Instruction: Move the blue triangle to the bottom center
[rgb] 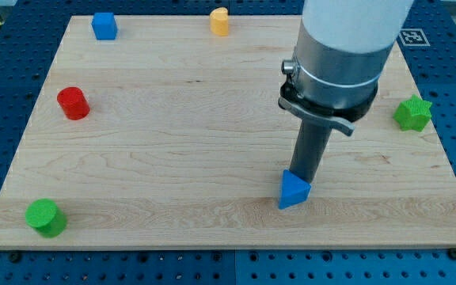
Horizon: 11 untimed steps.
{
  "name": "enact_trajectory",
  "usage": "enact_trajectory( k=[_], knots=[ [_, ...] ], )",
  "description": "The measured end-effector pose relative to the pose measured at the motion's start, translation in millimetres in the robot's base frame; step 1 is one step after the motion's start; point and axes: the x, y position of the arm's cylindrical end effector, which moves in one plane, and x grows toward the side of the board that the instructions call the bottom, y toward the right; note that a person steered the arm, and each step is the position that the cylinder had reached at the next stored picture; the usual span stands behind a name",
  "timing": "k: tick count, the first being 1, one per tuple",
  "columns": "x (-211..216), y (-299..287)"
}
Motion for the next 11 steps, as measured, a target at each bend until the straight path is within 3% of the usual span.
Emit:
enact_trajectory(
  k=[2, 4, 7, 11],
  knots=[
    [26.0, 0.0],
    [1.1, -4.9],
    [24.1, -5.0],
    [4.2, -27.1]
  ],
)
